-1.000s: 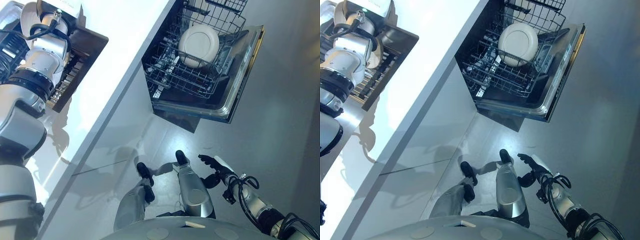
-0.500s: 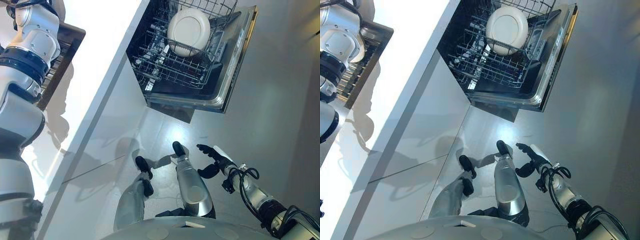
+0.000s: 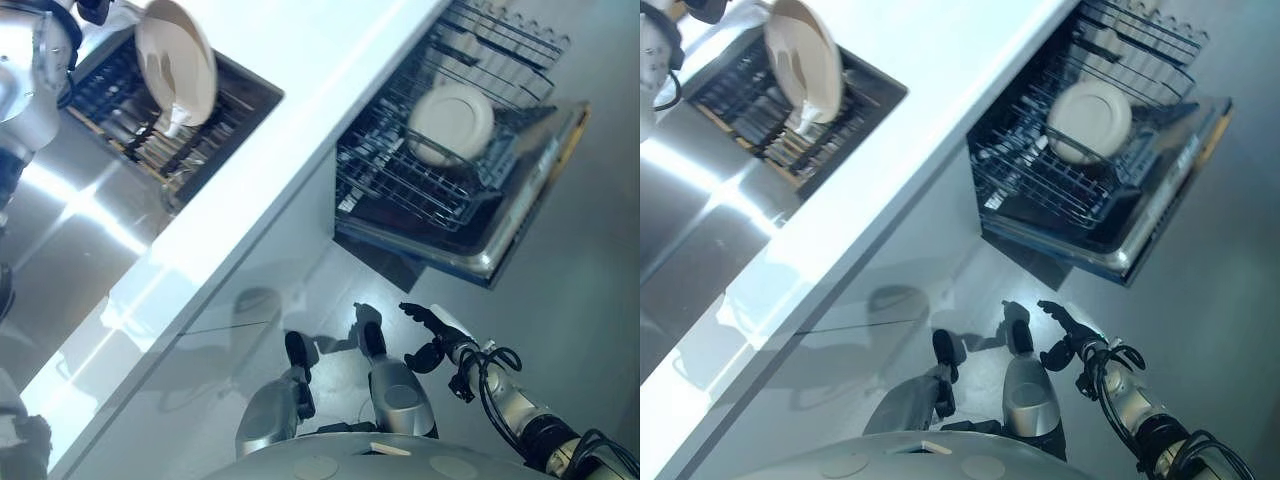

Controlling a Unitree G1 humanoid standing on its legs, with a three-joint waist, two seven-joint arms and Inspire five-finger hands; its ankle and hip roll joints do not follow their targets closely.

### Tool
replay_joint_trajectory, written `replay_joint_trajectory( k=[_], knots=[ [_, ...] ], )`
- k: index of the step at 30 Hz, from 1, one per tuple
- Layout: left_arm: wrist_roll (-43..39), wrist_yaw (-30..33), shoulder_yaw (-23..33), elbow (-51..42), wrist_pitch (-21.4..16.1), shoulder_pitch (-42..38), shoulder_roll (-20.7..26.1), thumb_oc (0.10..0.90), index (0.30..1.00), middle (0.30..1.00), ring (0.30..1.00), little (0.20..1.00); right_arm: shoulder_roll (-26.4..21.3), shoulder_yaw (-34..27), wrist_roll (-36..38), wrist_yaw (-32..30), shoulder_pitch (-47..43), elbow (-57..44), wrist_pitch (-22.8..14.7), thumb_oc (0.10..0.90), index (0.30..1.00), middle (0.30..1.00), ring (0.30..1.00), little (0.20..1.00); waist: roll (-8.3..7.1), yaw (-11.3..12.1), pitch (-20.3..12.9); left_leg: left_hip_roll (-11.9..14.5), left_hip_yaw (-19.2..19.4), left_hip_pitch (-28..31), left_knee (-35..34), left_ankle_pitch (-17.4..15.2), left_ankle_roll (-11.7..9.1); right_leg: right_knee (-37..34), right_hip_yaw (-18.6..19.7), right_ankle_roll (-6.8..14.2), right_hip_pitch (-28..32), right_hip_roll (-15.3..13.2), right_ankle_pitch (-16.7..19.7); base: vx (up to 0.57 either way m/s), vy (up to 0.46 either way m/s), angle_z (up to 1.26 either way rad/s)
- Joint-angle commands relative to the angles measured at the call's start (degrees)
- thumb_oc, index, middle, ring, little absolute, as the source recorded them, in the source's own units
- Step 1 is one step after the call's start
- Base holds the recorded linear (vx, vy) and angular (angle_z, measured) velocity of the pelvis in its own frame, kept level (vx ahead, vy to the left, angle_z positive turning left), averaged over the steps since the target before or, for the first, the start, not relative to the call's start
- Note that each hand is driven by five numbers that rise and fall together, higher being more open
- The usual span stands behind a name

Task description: Pick up plates and place into dishwasher.

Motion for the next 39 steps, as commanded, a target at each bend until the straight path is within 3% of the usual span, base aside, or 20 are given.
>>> replay_joint_trajectory(
  k=[1,8,15,17,18,20,21,22,29,39],
  knots=[
    [-3.9,4.9,9.4,-0.3,-1.8,7.0,4.6,0.100,0.300,0.300,0.300,0.200,1.3,-0.8,-1.5,1.0,4.8,-6.7,-2.5,0.800,0.900,0.900,0.900,0.900,-0.68,1.7,-12.9,-3.5,0.4,2.0,3.7,-10.2,0.9,1.5,-0.8,0.5,-2.1,4.2,-1.5,-0.02,0.023,0.19],
    [-9.5,5.2,17.6,-3.8,-5.6,16.0,6.2,0.100,0.300,0.300,0.300,0.200,1.4,-1.2,-3.0,3.1,5.6,-9.6,-1.7,0.800,0.900,0.900,0.900,0.900,-0.67,3.0,-15.9,-3.4,-1.0,4.8,1.2,-9.9,0.7,1.2,-1.5,0.7,0.6,4.1,-2.3,-0.04,0.049,0.20],
    [-12.3,4.1,19.7,-4.5,-7.4,18.5,5.8,0.100,0.300,0.300,0.300,0.200,1.4,-1.2,-3.2,3.0,5.4,-9.9,-1.4,0.800,0.900,0.900,0.900,0.900,-0.62,3.2,-17.1,-3.3,-0.6,5.9,0.4,-9.9,0.7,0.1,-1.9,1.1,1.6,3.8,-1.8,-0.03,0.030,0.03],
    [-11.6,4.4,20.3,-4.4,-8.2,19.5,5.6,0.210,0.394,0.394,0.394,0.310,1.4,-1.1,-3.4,3.4,5.2,-9.8,-1.6,0.800,0.900,0.900,0.900,0.900,-0.63,3.1,-17.2,-3.3,-0.4,6.0,0.3,-9.9,0.7,-0.2,-1.7,1.2,1.7,3.8,-1.6,-0.02,0.009,-0.01],
    [-11.4,3.9,20.1,-4.4,-8.2,19.3,5.4,0.328,0.495,0.495,0.495,0.428,1.4,-0.9,-3.4,3.7,5.0,-9.5,-1.6,0.800,0.900,0.900,0.900,0.900,-0.59,3.1,-17.3,-3.3,-0.3,6.1,0.2,-9.9,0.7,-0.2,-1.7,1.2,1.7,3.8,-1.5,0.00,0.000,0.00],
    [-11.1,3.8,18.7,-3.2,-8.7,18.4,5.2,0.342,0.507,0.507,0.507,0.442,1.3,-0.4,-3.5,4.1,4.8,-8.9,-1.8,0.800,0.900,0.900,0.900,0.900,-0.40,2.8,-17.5,-3.4,-0.1,6.1,0.2,-9.8,0.7,-0.1,-1.5,1.3,1.5,3.7,-1.4,0.00,0.000,0.00],
    [-11.1,3.8,17.6,-2.6,-8.8,17.3,5.1,0.449,0.599,0.599,0.599,0.549,1.3,-0.2,-3.5,4.3,4.7,-8.5,-1.8,0.800,0.900,0.900,0.900,0.900,-0.33,2.7,-17.6,-3.4,0.0,6.1,0.1,-9.8,0.8,0.0,-1.4,1.4,1.5,3.7,-1.4,0.00,0.000,0.00],
    [-11.4,4.0,15.6,-1.3,-9.1,15.5,4.9,0.800,0.900,0.900,0.900,0.900,1.3,0.1,-3.4,4.4,4.6,-7.7,-2.0,0.800,0.900,0.900,0.900,0.900,-0.24,2.5,-17.7,-3.4,0.2,6.1,0.1,-9.8,0.8,0.0,-1.4,1.5,1.4,3.6,-1.3,0.00,0.000,0.00],
    [-12.6,1.8,6.4,4.4,-8.9,6.8,2.6,0.800,0.900,0.900,0.900,0.900,3.0,0.9,-4.9,3.5,3.4,0.6,-1.5,0.800,0.900,0.900,0.900,0.900,0.36,2.2,-18.0,-3.1,1.4,6.3,0.4,-10.2,0.8,0.0,-2.4,1.6,1.7,3.1,-1.6,0.00,0.000,0.00],
    [-8.4,-0.9,1.2,6.1,-9.2,2.8,2.1,0.800,0.900,0.900,0.900,0.900,5.4,0.7,-5.0,3.7,2.2,9.8,-1.9,0.800,0.900,0.900,0.900,0.900,0.80,2.1,-17.9,-3.3,1.6,6.6,1.1,-10.9,1.4,0.8,-2.5,1.4,1.9,3.3,-2.1,0.04,-0.010,0.00]
  ],
)
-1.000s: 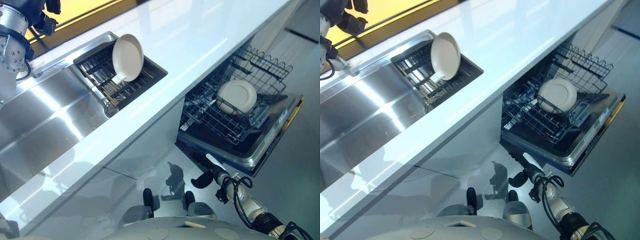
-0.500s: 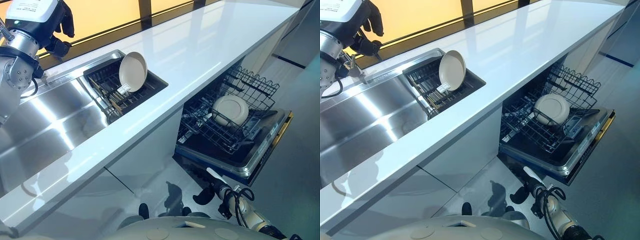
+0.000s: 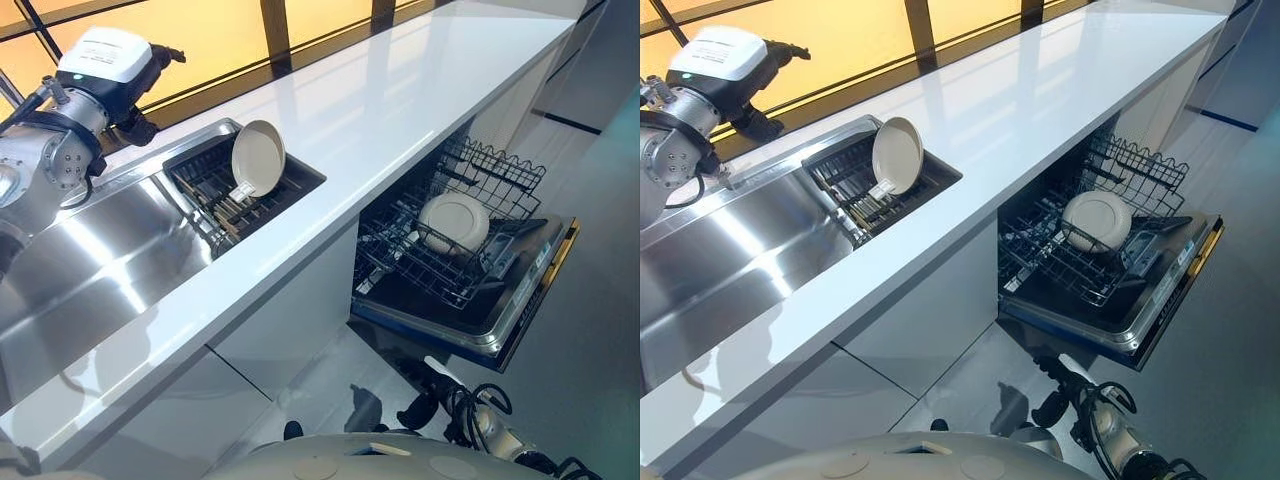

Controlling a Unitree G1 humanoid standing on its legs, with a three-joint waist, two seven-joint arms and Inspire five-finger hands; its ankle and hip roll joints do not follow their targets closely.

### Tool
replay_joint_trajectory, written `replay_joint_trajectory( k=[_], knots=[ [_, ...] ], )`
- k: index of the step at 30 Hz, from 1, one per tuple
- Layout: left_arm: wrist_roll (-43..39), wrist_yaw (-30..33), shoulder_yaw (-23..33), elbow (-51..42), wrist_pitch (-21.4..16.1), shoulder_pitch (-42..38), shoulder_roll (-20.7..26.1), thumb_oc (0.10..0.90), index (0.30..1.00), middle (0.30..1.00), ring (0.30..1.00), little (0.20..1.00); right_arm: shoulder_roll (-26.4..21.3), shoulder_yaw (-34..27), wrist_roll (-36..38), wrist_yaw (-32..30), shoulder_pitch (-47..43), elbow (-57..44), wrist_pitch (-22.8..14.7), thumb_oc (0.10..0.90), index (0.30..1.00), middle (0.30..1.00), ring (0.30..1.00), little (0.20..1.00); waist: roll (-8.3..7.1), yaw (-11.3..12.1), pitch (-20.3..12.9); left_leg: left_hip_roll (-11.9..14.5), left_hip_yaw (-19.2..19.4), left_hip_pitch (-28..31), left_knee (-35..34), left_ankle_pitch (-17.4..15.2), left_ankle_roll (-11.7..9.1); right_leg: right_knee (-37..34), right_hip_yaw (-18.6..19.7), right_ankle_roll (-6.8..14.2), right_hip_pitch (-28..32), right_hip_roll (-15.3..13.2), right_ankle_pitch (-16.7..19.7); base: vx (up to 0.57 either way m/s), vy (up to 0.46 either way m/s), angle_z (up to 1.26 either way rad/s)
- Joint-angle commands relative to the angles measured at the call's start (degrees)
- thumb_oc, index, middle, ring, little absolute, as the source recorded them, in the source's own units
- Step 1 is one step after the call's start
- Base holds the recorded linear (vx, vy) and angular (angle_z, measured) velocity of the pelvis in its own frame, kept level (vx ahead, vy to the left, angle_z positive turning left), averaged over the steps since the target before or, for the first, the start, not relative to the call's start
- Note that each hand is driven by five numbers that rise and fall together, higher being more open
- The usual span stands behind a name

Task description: Pick up plates and place into dishwasher.

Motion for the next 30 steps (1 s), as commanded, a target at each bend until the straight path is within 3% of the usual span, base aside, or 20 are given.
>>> replay_joint_trajectory(
  k=[1,9,19,30],
  knots=[
    [2.6,2.0,2.9,7.4,0.6,-13.4,0.2,0.800,0.900,0.900,0.900,0.900,-0.5,0.6,-0.6,-0.1,-1.2,-1.5,-2.9,0.800,0.900,0.900,0.900,0.900,1.56,0.8,-1.6,-3.1,4.8,4.0,2.7,-11.3,2.1,4.7,-1.1,1.7,-3.8,3.3,-2.3,0.06,-0.008,0.00],
    [6.8,1.4,-2.0,8.0,-2.2,-17.1,-1.2,0.800,0.900,0.900,0.900,0.900,0.4,1.1,-1.3,-0.5,-0.3,0.1,-3.3,0.800,0.900,0.900,0.900,0.900,2.08,-0.6,-1.0,-3.3,5.9,4.4,3.0,-12.0,2.7,5.4,-0.2,2.1,-4.3,3.1,-2.3,0.09,-0.014,-0.01],
    [9.2,3.7,-4.7,12.9,-1.3,-18.9,-5.1,0.800,0.900,0.900,0.900,0.900,0.0,1.0,-0.3,-1.2,-0.2,1.0,-3.5,0.800,0.900,0.900,0.900,0.900,2.29,-3.5,2.1,-4.1,8.5,2.2,8.0,-14.3,4.2,7.8,3.6,2.9,-7.6,2.5,-1.7,0.06,0.004,-0.15],
    [13.4,6.3,-5.7,20.9,4.1,-21.0,-11.9,0.800,0.900,0.900,0.900,0.900,-1.4,1.3,2.5,-1.7,-1.9,1.4,-3.6,0.800,0.900,0.900,0.900,0.900,0.43,-6.4,7.5,-4.3,11.0,-3.9,18.4,-17.9,5.6,11.1,8.4,3.7,-13.5,1.3,0.6,-0.01,-0.021,-0.23]
  ],
)
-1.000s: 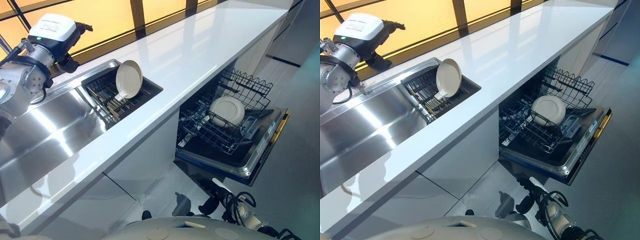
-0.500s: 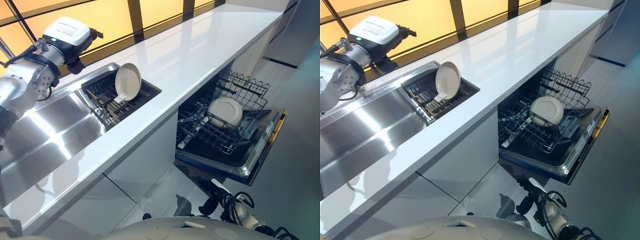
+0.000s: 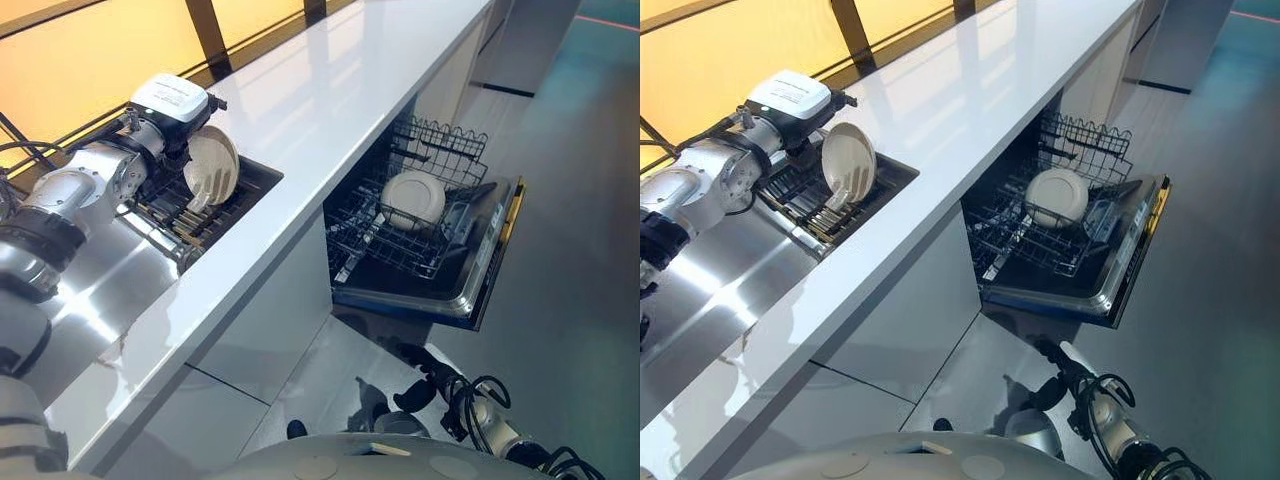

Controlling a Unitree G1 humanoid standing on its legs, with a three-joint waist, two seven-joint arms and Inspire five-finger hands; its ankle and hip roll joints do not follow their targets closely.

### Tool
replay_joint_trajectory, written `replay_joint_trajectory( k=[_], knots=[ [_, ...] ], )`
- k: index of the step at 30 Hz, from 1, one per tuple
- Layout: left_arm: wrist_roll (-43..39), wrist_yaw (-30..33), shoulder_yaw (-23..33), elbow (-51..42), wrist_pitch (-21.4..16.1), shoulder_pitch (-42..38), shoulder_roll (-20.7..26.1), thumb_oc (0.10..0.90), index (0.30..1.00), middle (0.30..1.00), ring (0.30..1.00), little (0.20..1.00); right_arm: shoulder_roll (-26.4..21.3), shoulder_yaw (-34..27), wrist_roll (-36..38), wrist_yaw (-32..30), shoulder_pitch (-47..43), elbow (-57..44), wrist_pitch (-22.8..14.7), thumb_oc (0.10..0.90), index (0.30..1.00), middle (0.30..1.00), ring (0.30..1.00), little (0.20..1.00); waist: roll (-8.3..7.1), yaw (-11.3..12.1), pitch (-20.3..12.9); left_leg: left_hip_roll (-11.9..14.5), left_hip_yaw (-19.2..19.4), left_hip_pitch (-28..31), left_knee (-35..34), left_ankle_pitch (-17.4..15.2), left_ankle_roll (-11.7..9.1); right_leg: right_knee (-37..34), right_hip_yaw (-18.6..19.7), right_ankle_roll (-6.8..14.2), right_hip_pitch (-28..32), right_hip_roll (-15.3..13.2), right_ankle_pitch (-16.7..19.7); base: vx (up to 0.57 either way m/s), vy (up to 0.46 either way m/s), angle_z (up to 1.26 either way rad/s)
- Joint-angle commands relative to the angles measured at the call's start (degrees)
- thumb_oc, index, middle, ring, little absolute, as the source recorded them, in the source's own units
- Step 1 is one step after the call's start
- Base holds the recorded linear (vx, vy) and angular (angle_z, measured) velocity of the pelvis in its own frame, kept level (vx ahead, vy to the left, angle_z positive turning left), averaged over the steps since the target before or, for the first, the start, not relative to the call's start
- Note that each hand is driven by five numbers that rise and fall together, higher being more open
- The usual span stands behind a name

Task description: Pick up plates and place into dishwasher.

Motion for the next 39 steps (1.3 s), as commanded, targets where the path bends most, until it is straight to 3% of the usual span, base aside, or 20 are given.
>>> replay_joint_trajectory(
  k=[1,6,15,24,31,34,35,39],
  knots=[
    [3.6,6.7,3.5,9.0,7.5,-14.7,0.1,0.800,0.900,0.900,0.900,0.900,-2.4,3.2,1.4,-0.4,1.3,-0.7,-1.2,0.800,0.900,0.900,0.900,0.900,-1.03,-2.2,3.3,-4.1,3.0,-3.5,17.3,-17.5,4.9,3.4,0.7,2.3,-6.1,1.3,1.9,-0.10,-0.021,-0.11],
    [5.7,7.5,2.8,14.0,10.3,-16.5,-1.9,0.800,0.900,0.900,0.900,0.900,-2.9,3.3,2.8,-1.1,0.2,-0.9,-0.9,0.800,0.900,0.900,0.900,0.900,-2.20,-3.4,5.4,-3.6,3.7,-5.5,20.7,-18.6,5.1,4.7,1.9,2.5,-8.7,0.9,2.7,-0.06,-0.019,-0.17],
    [13.4,0.6,-0.1,19.0,15.7,-18.4,-3.9,0.800,0.900,0.900,0.900,0.900,-3.2,3.3,5.3,-1.5,0.6,-1.9,-0.3,0.800,0.900,0.900,0.900,0.900,-4.08,-4.8,7.1,-3.3,3.4,-6.8,24.0,-20.1,5.7,6.2,2.7,2.9,-11.1,0.6,3.7,-0.01,-0.024,-0.09],
    [22.2,-3.6,-1.5,21.0,16.6,-18.4,-4.5,0.800,0.900,0.900,0.900,0.900,-2.8,3.5,5.2,-1.8,0.5,-1.2,-0.7,0.800,0.900,0.900,0.900,0.900,-4.34,-5.0,7.7,-3.6,2.9,-6.7,24.1,-20.1,5.9,6.7,2.5,3.1,-12.0,0.7,4.2,0.01,-0.005,-0.03],
    [34.1,-15.2,-3.4,21.2,15.9,-18.5,-3.2,0.800,0.900,0.900,0.900,0.900,-2.9,3.0,4.6,-0.8,0.6,-1.1,-0.2,0.800,0.900,0.900,0.900,0.900,-3.53,-4.6,6.9,-4.0,2.3,-4.9,22.7,-20.0,5.7,6.2,2.1,3.2,-10.9,0.6,4.0,0.02,0.019,0.00],
    [36.1,-17.2,-3.5,21.2,14.8,-18.7,-2.9,0.800,0.900,0.900,0.900,0.900,-3.0,3.0,4.1,-0.7,0.7,-1.0,-0.1,0.800,0.900,0.900,0.900,0.900,-3.06,-4.5,6.4,-4.3,1.9,-4.0,22.1,-20.0,5.6,5.9,1.9,3.1,-10.1,0.6,3.9,0.05,0.035,0.03],
    [36.1,-18.1,-3.6,21.3,14.5,-18.6,-2.8,0.427,0.580,0.580,0.580,0.527,-2.9,3.0,4.0,-0.7,0.8,-1.0,0.0,0.800,0.900,0.900,0.900,0.900,-2.91,-4.4,6.1,-4.4,1.8,-3.7,21.9,-20.0,5.6,5.8,1.8,3.1,-9.9,0.6,3.9,0.06,0.032,0.06],
    [36.0,-18.7,-2.8,21.6,13.5,-17.4,-2.4,0.311,0.481,0.481,0.481,0.411,-2.7,3.0,3.6,-0.6,0.9,-1.1,-0.1,0.800,0.900,0.900,0.900,0.900,-2.64,-4.1,5.6,-4.5,1.6,-2.8,21.1,-19.8,5.5,5.7,1.5,3.1,-9.3,0.7,3.8,0.03,0.026,0.11]
  ],
)
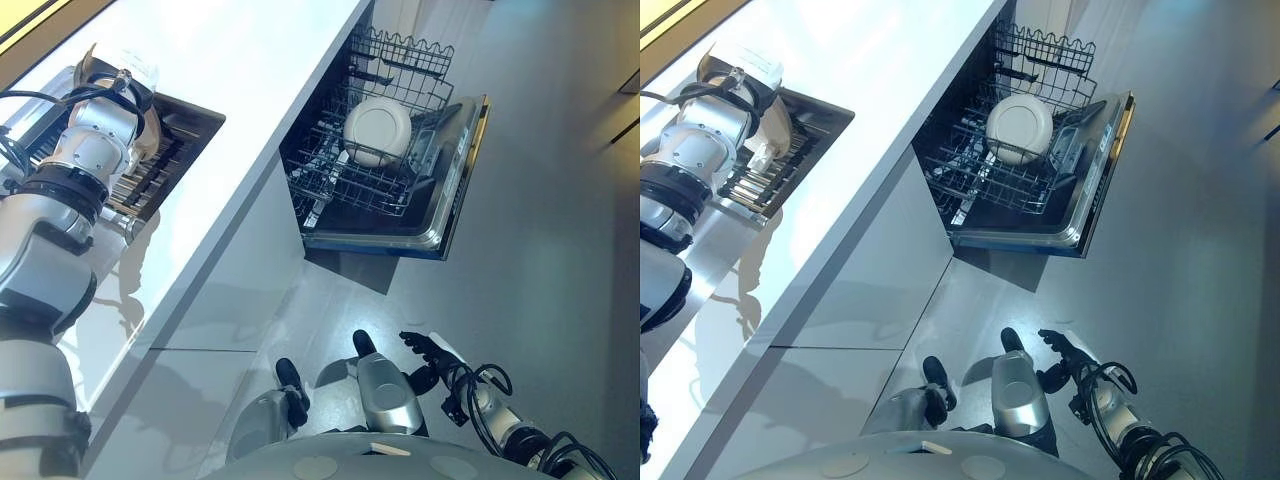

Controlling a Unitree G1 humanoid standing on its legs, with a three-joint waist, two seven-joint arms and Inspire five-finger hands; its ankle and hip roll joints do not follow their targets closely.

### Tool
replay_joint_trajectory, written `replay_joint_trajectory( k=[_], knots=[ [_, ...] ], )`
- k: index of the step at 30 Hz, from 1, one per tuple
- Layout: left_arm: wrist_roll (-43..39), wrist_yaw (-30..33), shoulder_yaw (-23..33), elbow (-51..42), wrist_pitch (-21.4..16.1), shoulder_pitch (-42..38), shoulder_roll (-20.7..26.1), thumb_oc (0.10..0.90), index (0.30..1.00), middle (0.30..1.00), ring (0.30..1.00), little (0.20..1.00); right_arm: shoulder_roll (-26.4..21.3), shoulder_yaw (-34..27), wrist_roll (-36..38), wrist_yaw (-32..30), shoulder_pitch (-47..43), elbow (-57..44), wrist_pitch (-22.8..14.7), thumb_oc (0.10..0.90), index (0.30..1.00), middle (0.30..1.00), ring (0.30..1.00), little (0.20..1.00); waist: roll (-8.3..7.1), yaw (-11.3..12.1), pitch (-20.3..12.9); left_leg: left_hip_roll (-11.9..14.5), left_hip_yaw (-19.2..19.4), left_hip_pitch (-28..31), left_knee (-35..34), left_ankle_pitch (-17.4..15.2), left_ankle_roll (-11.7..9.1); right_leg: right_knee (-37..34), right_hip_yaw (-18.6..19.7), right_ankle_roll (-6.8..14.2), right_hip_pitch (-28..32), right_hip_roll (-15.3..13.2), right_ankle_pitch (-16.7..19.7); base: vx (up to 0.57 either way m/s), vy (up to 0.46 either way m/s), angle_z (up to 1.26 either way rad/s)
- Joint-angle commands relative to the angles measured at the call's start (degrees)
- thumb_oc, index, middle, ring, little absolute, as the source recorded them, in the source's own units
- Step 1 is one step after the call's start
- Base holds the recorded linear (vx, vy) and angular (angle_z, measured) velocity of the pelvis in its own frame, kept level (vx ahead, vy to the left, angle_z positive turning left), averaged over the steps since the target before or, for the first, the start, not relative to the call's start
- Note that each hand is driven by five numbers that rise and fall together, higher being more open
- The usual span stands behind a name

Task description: Pick up plates and place into dishwasher.

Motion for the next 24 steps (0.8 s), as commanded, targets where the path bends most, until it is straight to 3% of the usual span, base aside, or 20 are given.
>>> replay_joint_trajectory(
  k=[1,4,5,9,24],
  knots=[
    [2.6,-1.4,0.0,4.2,2.7,-5.2,5.4,0.314,0.484,0.484,0.484,0.414,-1.2,0.8,-0.4,0.5,2.1,-1.3,-1.5,0.800,0.900,0.900,0.900,0.900,0.75,0.5,-4.6,-5.3,-0.2,3.5,7.9,-14.2,4.5,-1.3,-0.6,2.5,-4.8,1.0,4.2,0.01,0.035,0.15],
    [3.1,-1.5,1.1,4.3,2.4,-3.7,5.3,0.303,0.474,0.474,0.474,0.403,-1.0,0.8,-0.6,0.2,2.2,-1.0,-1.6,0.800,0.900,0.900,0.900,0.900,0.82,0.8,-4.9,-5.4,-0.6,3.9,7.4,-14.1,4.5,-0.9,-0.8,2.6,-4.7,1.1,4.0,0.01,0.022,0.08],
    [3.5,-1.3,1.0,4.1,1.6,-3.8,5.5,0.353,0.516,0.516,0.516,0.453,-0.9,0.7,-0.7,0.2,2.1,-1.0,-1.4,0.800,0.900,0.900,0.900,0.900,0.71,1.0,-5.2,-5.5,-0.7,4.0,7.0,-13.8,4.4,-0.9,-0.8,2.6,-4.9,1.0,4.1,0.02,0.020,0.04],
    [2.8,-1.6,1.4,4.1,1.1,-3.1,5.3,0.388,0.547,0.547,0.547,0.488,-0.7,0.7,-0.5,-0.3,2.3,-0.9,-1.1,0.800,0.900,0.900,0.900,0.900,0.60,1.2,-5.3,-5.6,-1.1,4.2,6.9,-13.8,4.5,-0.4,-0.9,2.6,-5.1,1.0,4.1,0.01,0.009,0.05],
    [-2.7,4.6,2.1,4.4,-1.5,-1.3,4.4,0.435,0.587,0.587,0.587,0.535,-0.8,0.7,-0.4,-1.4,2.0,-1.4,-2.5,0.800,0.900,0.900,0.900,0.900,-0.10,1.2,-3.9,-5.6,-2.0,3.2,7.9,-14.0,4.8,1.1,-1.3,2.8,-7.2,1.1,4.7,-0.01,0.011,0.05]
  ],
)
